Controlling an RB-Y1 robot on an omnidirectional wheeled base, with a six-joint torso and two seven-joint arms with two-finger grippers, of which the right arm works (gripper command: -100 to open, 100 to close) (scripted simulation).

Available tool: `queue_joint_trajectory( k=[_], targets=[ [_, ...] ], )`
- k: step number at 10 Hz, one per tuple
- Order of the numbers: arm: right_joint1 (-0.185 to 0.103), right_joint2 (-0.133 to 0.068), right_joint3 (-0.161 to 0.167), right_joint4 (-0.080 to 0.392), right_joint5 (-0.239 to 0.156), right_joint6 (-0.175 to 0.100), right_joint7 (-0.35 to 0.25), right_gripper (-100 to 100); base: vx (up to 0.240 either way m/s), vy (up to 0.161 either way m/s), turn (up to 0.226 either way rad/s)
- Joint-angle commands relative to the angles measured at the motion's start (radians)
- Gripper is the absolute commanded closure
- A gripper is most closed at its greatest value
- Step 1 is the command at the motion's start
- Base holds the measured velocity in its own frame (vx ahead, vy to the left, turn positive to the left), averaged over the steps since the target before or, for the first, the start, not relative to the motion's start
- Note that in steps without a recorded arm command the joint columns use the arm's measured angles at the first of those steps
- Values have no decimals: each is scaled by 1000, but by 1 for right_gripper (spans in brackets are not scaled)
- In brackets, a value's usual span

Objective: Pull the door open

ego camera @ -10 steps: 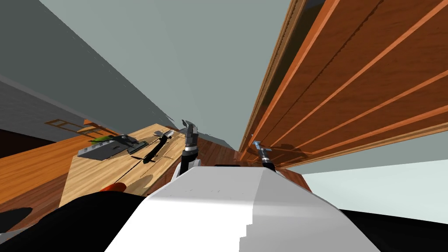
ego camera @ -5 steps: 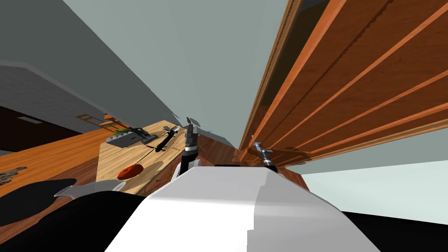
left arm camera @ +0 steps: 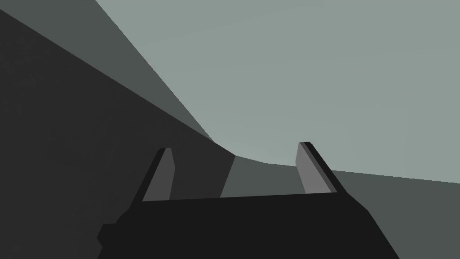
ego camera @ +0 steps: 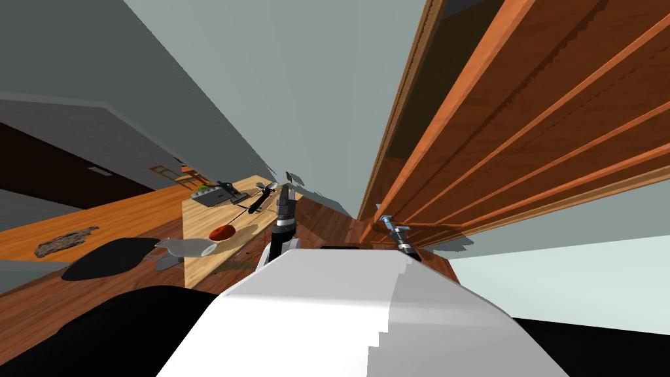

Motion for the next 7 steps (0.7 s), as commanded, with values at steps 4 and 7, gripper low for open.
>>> queue_joint_trajectory(
  k=[4, 7],
  targets=[
    [30, -17, 12, 24, 6, -59, -20, 100, -164, -49, 133],
    [58, -35, 21, 45, 10, -119, -38, 100, -204, -93, 199]
  ],
)
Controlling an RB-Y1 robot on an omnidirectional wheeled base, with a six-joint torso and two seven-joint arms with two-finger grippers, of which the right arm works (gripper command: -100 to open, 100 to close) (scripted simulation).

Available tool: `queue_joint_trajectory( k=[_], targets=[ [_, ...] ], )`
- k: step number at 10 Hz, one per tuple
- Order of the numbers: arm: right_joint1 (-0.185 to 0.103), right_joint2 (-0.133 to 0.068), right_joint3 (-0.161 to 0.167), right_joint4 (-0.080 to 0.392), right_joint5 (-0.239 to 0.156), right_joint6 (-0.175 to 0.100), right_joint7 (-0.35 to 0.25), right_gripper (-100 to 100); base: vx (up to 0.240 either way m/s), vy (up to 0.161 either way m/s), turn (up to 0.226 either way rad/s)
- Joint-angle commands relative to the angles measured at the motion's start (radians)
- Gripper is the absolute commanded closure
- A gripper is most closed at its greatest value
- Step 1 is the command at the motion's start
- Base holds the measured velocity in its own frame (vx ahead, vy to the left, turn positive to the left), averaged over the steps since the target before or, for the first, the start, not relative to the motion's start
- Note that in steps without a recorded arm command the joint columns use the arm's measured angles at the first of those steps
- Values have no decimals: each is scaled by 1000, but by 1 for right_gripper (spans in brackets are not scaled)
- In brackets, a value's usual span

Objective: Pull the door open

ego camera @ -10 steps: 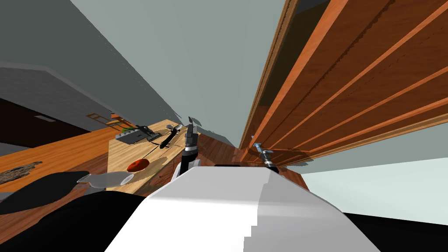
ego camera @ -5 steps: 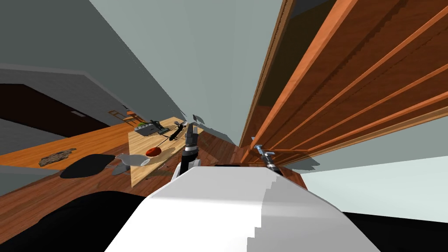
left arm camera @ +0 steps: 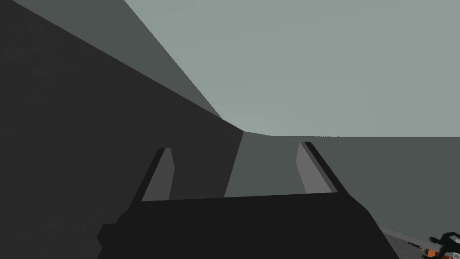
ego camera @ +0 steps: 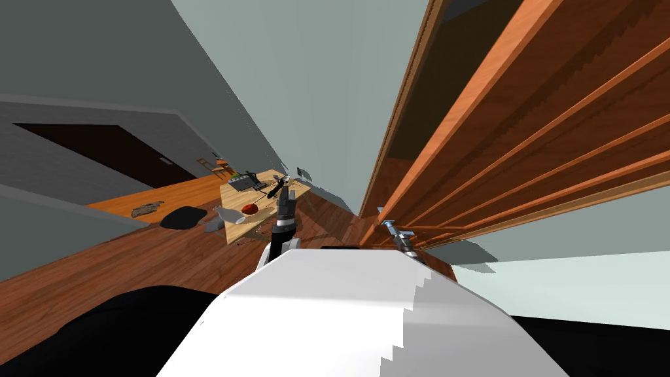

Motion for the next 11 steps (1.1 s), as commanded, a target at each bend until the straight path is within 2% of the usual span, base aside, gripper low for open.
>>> queue_joint_trajectory(
  k=[1, 3, 4, 11],
  targets=[
    [23, -13, 3, -6, 1, -23, -11, 100, -209, -75, 164],
    [40, -23, 9, 7, 3, -57, -22, 100, -216, -44, 143],
    [26, -19, 9, 20, 4, -55, -19, 100, -100, -18, 22],
    [53, -38, 37, 64, -16, -133, -26, 100, -187, -71, 183]
  ],
)
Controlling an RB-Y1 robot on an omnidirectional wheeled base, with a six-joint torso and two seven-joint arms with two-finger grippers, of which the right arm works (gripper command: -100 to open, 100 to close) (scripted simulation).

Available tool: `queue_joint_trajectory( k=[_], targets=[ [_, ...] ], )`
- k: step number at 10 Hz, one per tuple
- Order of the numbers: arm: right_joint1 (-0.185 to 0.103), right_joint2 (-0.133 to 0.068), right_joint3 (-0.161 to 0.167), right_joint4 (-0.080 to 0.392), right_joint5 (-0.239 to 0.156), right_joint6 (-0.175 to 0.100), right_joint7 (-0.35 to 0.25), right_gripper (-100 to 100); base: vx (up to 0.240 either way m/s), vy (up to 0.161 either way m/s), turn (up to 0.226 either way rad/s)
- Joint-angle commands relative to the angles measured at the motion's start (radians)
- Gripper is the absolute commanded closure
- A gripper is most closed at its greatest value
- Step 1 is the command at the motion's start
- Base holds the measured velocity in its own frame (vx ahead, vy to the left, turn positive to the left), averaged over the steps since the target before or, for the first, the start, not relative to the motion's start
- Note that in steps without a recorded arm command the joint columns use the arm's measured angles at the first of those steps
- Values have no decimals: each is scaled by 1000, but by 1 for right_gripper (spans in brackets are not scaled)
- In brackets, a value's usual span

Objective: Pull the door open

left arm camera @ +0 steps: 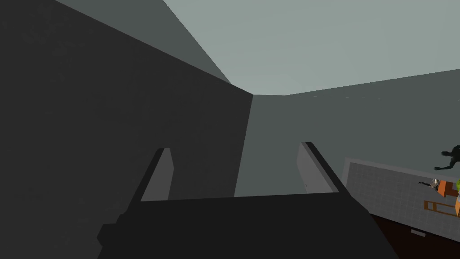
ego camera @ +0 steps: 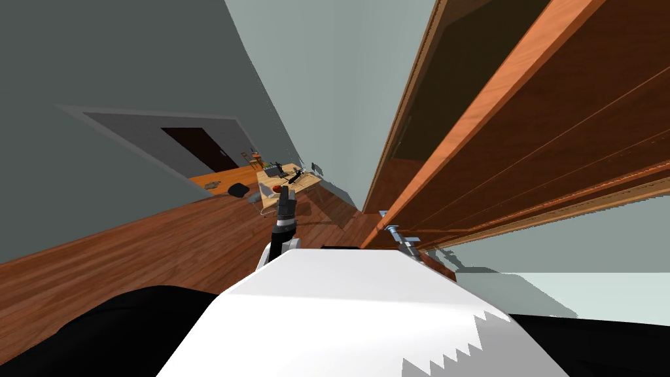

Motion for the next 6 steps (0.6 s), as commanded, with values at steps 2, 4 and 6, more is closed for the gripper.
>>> queue_joint_trajectory(
  k=[2, 4, 6],
  targets=[
    [19, -8, 5, -10, -8, -10, -1, 100, -195, -57, 131],
    [24, -12, 11, -1, -13, -27, -2, 100, -174, -69, 148],
    [31, -9, 16, -12, -11, -22, -2, 100, -130, -34, 84]
  ],
)
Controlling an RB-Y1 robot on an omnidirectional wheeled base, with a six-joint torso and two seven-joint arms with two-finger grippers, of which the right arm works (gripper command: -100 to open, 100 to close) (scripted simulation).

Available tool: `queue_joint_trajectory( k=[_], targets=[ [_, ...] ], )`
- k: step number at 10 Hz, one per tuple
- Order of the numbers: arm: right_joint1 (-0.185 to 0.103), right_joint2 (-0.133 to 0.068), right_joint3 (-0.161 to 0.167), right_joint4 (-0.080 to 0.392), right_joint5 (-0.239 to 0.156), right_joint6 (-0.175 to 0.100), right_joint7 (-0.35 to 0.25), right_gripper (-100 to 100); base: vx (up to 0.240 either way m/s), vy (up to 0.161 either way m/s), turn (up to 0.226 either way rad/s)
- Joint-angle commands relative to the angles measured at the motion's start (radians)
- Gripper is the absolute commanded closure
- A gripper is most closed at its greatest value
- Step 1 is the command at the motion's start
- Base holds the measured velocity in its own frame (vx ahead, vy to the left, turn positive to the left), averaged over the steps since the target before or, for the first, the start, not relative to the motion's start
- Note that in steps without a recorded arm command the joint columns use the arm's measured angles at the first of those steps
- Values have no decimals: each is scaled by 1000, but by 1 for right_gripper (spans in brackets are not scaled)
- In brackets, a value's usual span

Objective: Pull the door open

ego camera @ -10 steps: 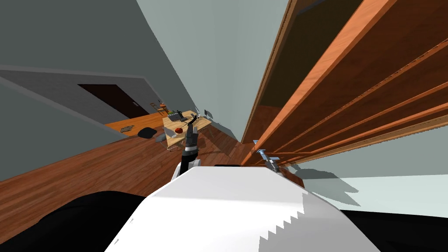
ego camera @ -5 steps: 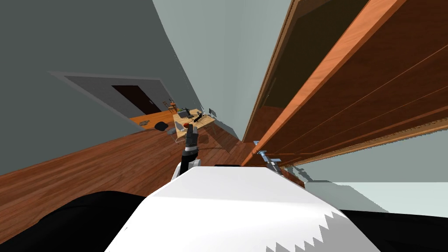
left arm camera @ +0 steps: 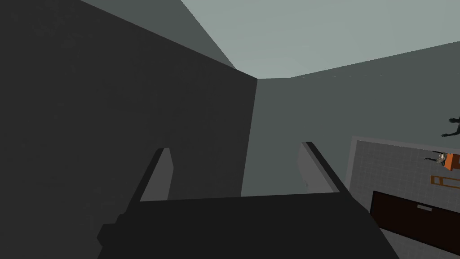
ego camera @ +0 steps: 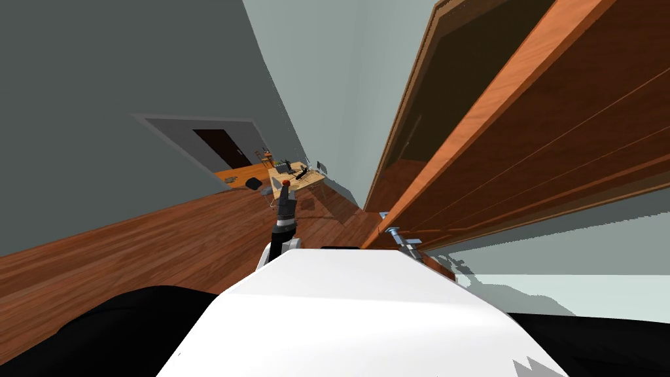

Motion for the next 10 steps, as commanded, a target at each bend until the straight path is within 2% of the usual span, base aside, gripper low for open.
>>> queue_joint_trajectory(
  k=[1, 2, 5, 7, 9, 10],
  targets=[
    [-17, 7, 9, -12, 12, 22, 1, 100, -158, -11, -29],
    [-17, 7, 9, -12, 12, 22, 1, 100, -162, -12, -6],
    [-53, 20, 27, -37, 37, 67, 3, 100, -187, -43, -33],
    [-53, 20, 27, -37, 37, 67, 3, 100, -94, -3, -3],
    [-85, 33, 44, -60, 59, 108, 5, 100, -118, -17, -37],
    [-85, 33, 44, -60, 59, 108, 5, 100, -165, -26, 13]
  ],
)
